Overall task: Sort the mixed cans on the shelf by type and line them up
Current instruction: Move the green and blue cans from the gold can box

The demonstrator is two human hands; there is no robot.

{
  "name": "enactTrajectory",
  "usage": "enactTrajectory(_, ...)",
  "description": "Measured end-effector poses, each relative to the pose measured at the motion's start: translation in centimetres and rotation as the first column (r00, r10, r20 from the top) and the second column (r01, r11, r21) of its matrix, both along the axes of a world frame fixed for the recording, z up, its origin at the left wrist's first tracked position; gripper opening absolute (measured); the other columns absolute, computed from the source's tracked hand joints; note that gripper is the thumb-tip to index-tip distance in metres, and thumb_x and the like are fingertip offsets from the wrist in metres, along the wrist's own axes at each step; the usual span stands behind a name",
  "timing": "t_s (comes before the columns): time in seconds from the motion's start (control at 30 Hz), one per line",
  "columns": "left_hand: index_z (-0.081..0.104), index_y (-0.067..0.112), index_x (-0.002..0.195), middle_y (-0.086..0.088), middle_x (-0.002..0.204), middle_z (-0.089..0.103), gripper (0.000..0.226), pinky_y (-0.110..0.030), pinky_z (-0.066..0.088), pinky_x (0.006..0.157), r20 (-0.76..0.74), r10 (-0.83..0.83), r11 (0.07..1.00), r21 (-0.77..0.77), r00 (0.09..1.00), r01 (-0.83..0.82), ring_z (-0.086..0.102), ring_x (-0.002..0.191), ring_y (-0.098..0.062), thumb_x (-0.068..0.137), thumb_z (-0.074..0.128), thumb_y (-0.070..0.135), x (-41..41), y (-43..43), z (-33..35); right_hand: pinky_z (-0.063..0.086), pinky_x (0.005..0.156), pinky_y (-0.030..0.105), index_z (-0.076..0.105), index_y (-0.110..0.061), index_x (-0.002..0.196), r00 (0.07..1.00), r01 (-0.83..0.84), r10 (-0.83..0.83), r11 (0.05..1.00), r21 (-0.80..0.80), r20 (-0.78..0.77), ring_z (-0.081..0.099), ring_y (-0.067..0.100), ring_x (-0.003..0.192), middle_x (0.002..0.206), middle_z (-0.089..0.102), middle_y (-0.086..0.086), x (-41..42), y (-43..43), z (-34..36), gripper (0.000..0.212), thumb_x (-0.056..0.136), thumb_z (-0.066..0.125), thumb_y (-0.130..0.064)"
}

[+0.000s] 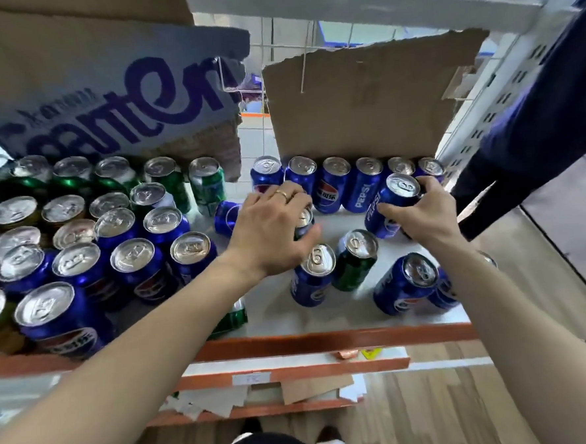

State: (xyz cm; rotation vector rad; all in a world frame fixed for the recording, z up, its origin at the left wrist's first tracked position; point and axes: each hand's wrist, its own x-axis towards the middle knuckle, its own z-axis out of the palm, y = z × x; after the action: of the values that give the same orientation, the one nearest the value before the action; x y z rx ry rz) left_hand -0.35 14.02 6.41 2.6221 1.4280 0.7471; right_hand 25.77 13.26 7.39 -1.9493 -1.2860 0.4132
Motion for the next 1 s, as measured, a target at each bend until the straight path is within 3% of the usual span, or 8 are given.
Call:
enactTrajectory(0.23, 0.063, 0.017, 0.111, 0.001, 0.116, 0.060, 0.053, -0.039, 0.041, 0.085, -0.031, 0.035, 0.999, -0.010, 0.999, -0.035, 0.059, 0.102, -0.023, 0.084, 0.042, 0.057, 3.2, 1.3, 0.6, 0.048, 0.080, 0.031, 0.051, -0.006, 0.126, 0.999, -0.027, 0.033, 0.990, -0.138, 0.038, 0.059, 0.021, 0.100, 0.108, 0.061, 0.004, 1.5, 1.4, -1.2, 0.071, 0.068, 0.087, -0.024)
enactTrajectory(0.47, 0.063, 0.016, 0.112, 0.001, 0.115, 0.059, 0.050, -0.039, 0.040, 0.083, -0.045, 0.012, 1.000, 0.002, 0.999, -0.012, 0.058, 0.102, -0.022, 0.085, 0.044, 0.055, 5.2, 1.9, 0.5, 0.039, 0.077, 0.029, 0.043, -0.008, 0.127, 0.996, -0.083, 0.088, 0.968, -0.236, 0.010, 0.050, 0.019, 0.095, 0.108, 0.054, 0.004, 2.9, 2.0, -1.4, 0.068, 0.074, 0.085, -0.019)
enactTrajectory(0.67, 0.062, 0.016, 0.111, 0.001, 0.116, 0.058, 0.050, -0.038, 0.037, 0.084, -0.057, 0.002, 1.000, 0.017, 0.998, -0.001, 0.057, 0.103, -0.022, 0.085, 0.045, 0.055, 7.1, 2.3, 0.6, 0.048, 0.079, 0.036, 0.043, -0.011, 0.127, 0.981, -0.152, 0.183, 0.936, -0.318, 0.068, 0.051, 0.020, 0.098, 0.110, 0.053, 0.002, 4.2, 1.8, -0.8, 0.074, 0.071, 0.088, -0.027)
enactTrajectory(0.77, 0.062, 0.017, 0.113, 0.001, 0.118, 0.058, 0.053, -0.038, 0.037, 0.085, -0.074, 0.000, 1.000, 0.017, 0.997, 0.001, 0.057, 0.105, -0.022, 0.084, 0.043, 0.057, 8.3, 2.6, 0.7, 0.055, 0.087, 0.042, 0.050, -0.016, 0.121, 0.980, -0.186, 0.198, 0.951, -0.248, 0.025, 0.062, 0.022, 0.100, 0.112, 0.061, 0.003, 6.0, 1.5, 0.0, 0.067, 0.067, 0.089, -0.028)
enactTrajectory(0.87, 0.062, 0.017, 0.113, 0.000, 0.120, 0.058, 0.055, -0.040, 0.039, 0.089, -0.078, -0.003, 1.000, 0.015, 0.997, 0.004, 0.058, 0.107, -0.023, 0.084, 0.042, 0.058, 9.3, 2.7, 0.9, 0.055, 0.090, 0.041, 0.054, -0.014, 0.126, 0.988, -0.142, 0.148, 0.981, -0.129, 0.041, 0.065, 0.021, 0.100, 0.113, 0.065, 0.004, 8.8, 1.2, 1.3, 0.060, 0.074, 0.083, -0.021)
enactTrajectory(1.0, 0.061, 0.018, 0.113, 0.001, 0.121, 0.057, 0.056, -0.040, 0.039, 0.090, -0.086, -0.001, 1.000, 0.009, 0.996, 0.002, 0.057, 0.108, -0.022, 0.084, 0.039, 0.060, 10.3, 2.6, 0.9, 0.050, 0.091, 0.034, 0.054, -0.011, 0.128, 0.983, -0.116, 0.143, 0.970, -0.214, 0.114, 0.059, 0.021, 0.106, 0.114, 0.060, 0.002, 11.4, 1.0, 1.4, 0.058, 0.077, 0.080, -0.020)
